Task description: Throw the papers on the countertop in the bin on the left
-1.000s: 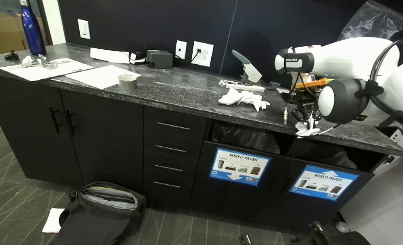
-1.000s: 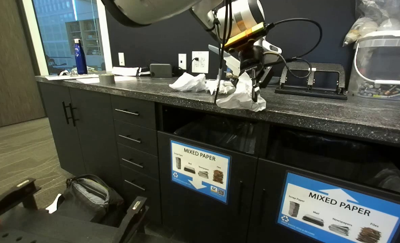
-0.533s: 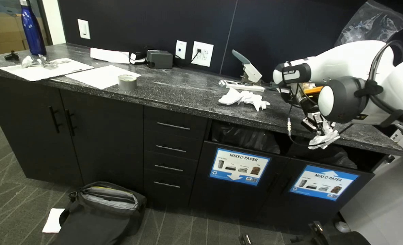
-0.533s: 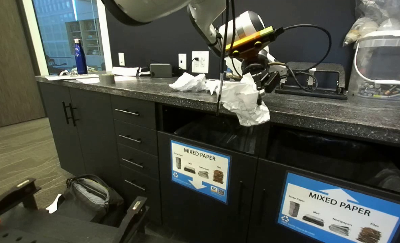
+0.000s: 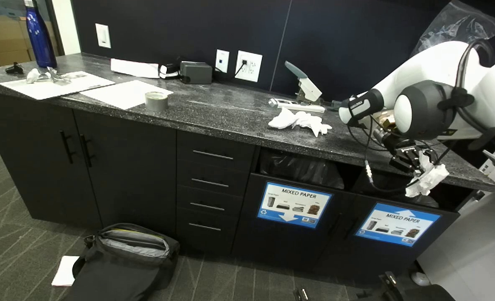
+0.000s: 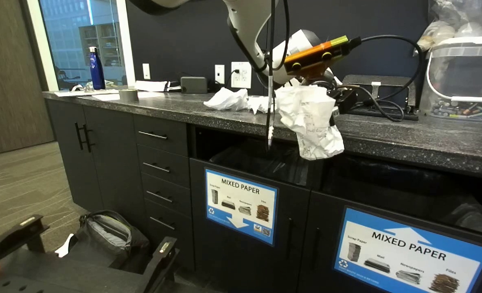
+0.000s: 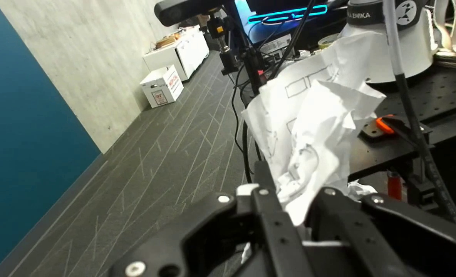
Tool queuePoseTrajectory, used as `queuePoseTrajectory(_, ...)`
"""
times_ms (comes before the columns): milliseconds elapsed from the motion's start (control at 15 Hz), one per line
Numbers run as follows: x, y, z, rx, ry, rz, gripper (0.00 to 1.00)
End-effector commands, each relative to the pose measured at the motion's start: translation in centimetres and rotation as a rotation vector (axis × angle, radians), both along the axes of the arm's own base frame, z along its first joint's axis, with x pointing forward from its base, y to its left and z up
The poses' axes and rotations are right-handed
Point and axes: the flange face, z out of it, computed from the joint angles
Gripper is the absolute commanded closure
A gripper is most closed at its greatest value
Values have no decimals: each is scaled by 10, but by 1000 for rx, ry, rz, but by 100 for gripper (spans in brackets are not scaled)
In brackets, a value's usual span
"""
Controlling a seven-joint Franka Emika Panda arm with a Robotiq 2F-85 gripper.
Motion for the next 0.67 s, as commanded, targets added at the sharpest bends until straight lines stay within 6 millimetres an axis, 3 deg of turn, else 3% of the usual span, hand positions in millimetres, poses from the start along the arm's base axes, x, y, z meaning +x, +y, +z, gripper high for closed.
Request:
queuePoseTrajectory(0,7,11,39,83,-111,40,80)
queuePoseTrajectory(600,-29,39,84,279,-175,98,81)
